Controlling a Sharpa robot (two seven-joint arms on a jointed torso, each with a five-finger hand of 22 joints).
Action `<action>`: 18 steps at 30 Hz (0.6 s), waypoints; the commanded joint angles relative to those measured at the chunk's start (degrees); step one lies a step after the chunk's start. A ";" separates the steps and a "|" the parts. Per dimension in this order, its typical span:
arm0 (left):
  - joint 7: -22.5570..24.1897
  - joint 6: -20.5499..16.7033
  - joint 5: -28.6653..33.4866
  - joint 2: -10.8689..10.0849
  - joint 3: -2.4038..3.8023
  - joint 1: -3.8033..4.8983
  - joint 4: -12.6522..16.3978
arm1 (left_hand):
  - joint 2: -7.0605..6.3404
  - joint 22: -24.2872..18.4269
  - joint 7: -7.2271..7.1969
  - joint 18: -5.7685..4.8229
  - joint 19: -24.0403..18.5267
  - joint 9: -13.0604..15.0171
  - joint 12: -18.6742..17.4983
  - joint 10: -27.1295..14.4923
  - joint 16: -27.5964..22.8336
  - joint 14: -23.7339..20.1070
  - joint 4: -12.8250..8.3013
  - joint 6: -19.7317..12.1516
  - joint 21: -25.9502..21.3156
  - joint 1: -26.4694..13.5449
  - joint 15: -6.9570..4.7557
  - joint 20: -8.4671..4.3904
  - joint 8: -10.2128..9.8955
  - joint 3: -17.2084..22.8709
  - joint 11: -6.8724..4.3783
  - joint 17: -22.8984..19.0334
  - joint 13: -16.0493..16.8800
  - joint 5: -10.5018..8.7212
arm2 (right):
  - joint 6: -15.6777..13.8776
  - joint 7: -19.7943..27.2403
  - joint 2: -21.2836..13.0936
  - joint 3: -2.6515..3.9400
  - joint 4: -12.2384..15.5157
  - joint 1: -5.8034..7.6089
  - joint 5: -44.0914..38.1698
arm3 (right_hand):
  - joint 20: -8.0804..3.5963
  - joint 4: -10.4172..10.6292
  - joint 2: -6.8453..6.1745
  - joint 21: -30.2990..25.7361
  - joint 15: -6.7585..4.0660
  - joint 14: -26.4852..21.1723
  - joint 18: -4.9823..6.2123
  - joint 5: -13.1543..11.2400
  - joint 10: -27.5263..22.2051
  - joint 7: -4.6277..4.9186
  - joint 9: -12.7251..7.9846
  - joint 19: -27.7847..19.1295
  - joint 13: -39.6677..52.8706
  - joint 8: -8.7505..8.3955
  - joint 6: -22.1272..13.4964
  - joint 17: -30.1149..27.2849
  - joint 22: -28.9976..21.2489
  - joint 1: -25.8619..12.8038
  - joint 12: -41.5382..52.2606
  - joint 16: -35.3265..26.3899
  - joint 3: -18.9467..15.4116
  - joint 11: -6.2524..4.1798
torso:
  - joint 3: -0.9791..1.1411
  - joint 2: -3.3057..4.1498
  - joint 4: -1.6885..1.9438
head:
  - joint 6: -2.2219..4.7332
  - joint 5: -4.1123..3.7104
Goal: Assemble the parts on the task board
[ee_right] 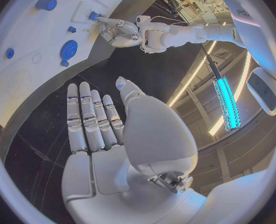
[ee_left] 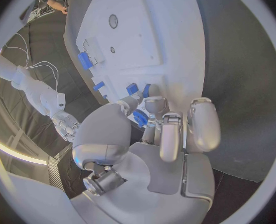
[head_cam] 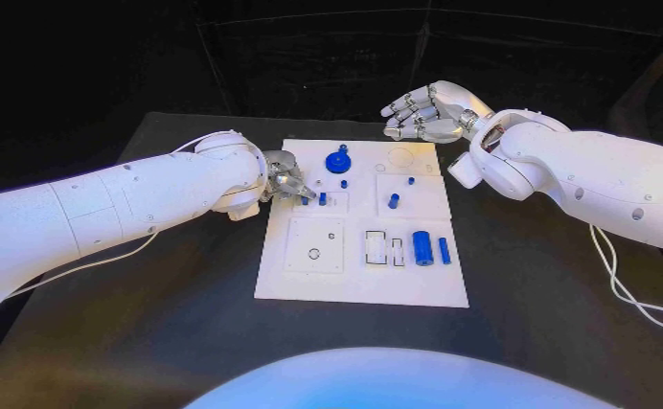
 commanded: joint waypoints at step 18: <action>2.67 -7.56 4.90 -0.89 0.05 0.04 0.44 | -3.36 -0.57 0.43 -0.49 0.00 -0.64 -4.71 -3.69 0.25 5.89 6.67 -0.85 -1.04 -6.88 -0.19 -0.20 -0.74 -14.05 0.26 14.91 -6.46 -0.14 | 0.37 0.36 0.00 0.03 -0.01 0.12 0.13 | -0.14 -0.26 0.65 -0.42 0.23 0.09 0.59 0.40 -0.29 3.70 -0.04 0.57 -0.07 0.47 -0.57 -0.23 -0.22 -0.27 0.61 -0.25 -0.16 0.01 | -0.04 -0.03 0.03 | 0.26 -0.20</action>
